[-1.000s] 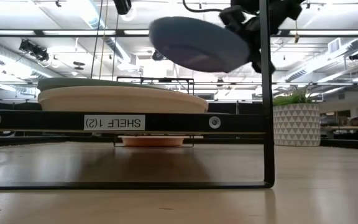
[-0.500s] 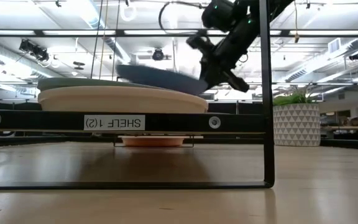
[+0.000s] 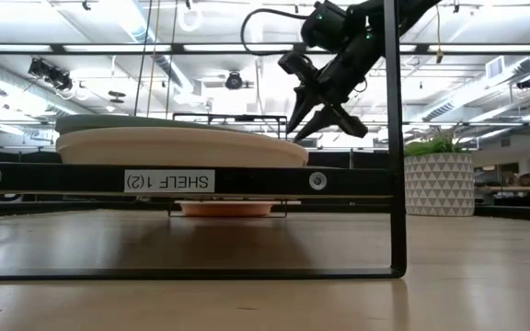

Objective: Place and stack plates onto a shelf
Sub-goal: Stack the gray plate on top of the light blue plate on the shelf

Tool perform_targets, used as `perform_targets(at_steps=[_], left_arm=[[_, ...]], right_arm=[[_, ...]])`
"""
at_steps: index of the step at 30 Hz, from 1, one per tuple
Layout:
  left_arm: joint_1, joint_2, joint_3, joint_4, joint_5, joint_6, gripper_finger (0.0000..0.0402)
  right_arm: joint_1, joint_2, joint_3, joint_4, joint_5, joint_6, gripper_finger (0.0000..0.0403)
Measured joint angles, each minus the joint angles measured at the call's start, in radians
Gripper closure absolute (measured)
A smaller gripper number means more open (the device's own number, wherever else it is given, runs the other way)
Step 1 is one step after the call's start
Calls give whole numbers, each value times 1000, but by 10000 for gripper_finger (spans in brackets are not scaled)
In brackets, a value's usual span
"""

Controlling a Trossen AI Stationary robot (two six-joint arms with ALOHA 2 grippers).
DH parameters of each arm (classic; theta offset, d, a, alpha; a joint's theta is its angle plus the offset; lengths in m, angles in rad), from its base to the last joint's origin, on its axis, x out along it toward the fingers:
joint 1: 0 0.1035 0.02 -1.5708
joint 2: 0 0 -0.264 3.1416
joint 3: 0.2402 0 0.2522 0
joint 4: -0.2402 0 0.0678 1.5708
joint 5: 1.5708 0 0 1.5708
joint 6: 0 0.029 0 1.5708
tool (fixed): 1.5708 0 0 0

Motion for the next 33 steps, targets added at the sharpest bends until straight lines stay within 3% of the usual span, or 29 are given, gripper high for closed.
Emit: perform_targets(at_steps=[5, 11, 14, 18, 21, 28, 33], left_arm=[[0, 0, 0, -20, 0, -1, 322], [0, 0, 0, -46, -1, -1, 322], [1, 0, 0, -50, -2, -1, 322], [1, 0, 0, -57, -2, -1, 322], [1, 0, 0, -72, -2, -1, 322], [1, 0, 0, -94, -2, 0, 322], [3, 0, 0, -99, -2, 1, 322]], right_arm=[[-12, -63, 0, -54, -78, -72, 313], [58, -153, 0, -162, -415, -375, 314], [152, -184, 0, -276, -464, -537, 314], [336, -206, 0, -467, -458, -761, 314], [474, -200, -1, -558, -420, -815, 314], [718, -197, -74, -585, -192, -665, 302], [797, -197, -195, -581, -169, -542, 262]])
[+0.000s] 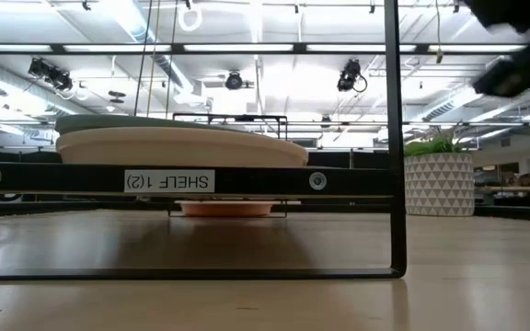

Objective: Place and stack plates onto a shelf
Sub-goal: Stack the gray plate on top of the light blue plate on the shelf

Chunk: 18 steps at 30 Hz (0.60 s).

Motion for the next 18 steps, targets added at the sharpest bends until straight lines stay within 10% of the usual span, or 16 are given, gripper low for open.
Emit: perform_targets(at_steps=[18], left_arm=[[18, 0, 0, -37, -1, -2, 322]], right_arm=[[161, 0, -303, 345, 20, 203, 215]])
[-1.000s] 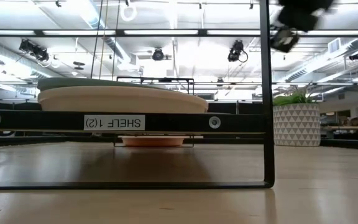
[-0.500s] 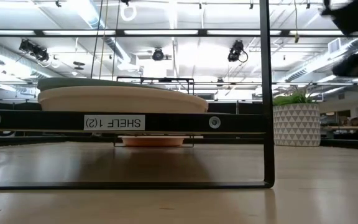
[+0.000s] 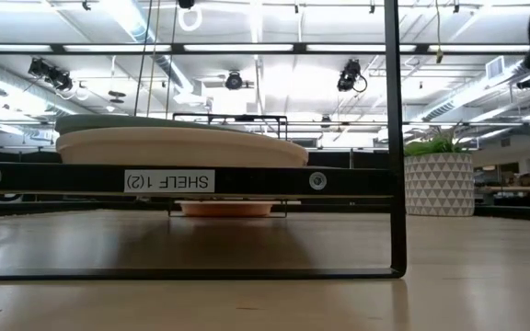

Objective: Place and stack plates onto a shelf
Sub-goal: Stack the gray plate on top of the light blue plate on the shelf

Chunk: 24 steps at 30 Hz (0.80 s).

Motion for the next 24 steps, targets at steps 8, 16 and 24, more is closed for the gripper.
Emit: perform_targets(at_steps=[8, 16, 24], left_arm=[[0, 0, 0, 0, 0, 0, 322], [0, 0, 0, -1, 0, 1, 322], [0, 0, 0, 0, 0, -16, 322]], right_arm=[[40, 0, -26, 0, 47, 32, 317], [25, 0, -30, 0, 4, 41, 388], [-70, -40, -30, -74, -94, 79, 393]])
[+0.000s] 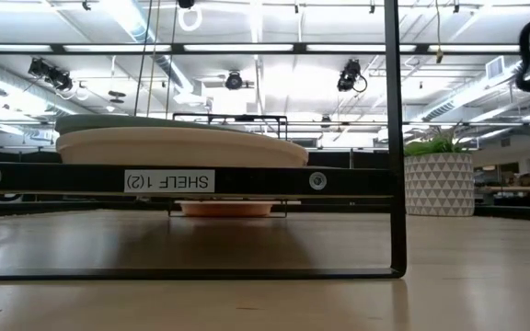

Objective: Place and stack plates onto a shelf
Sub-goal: Stack the gray plate on top of the light blue plate on the shelf

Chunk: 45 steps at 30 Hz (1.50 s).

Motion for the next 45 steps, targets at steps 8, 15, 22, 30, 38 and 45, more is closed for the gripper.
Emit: perform_targets(at_steps=[8, 15, 22, 30, 38, 45], left_arm=[[0, 0, 0, 0, 0, -2, 322], [-1, 0, 0, 1, -9, -26, 322], [-40, 0, 0, 6, -20, 15, 322], [-47, 0, 0, 7, -88, 25, 322], [-47, -4, 0, 86, -80, -15, 322], [-46, -36, 1, 315, -61, 2, 322]], right_arm=[[-167, -148, 0, -28, 26, 90, 393], [-343, -225, 73, -116, 156, 259, 393], [-487, -191, 276, -208, 322, 276, 393], [-553, 48, 577, -243, 383, 91, 393], [-553, 305, 842, -191, 417, -68, 393], [-552, 455, 960, -48, 345, -158, 393]])
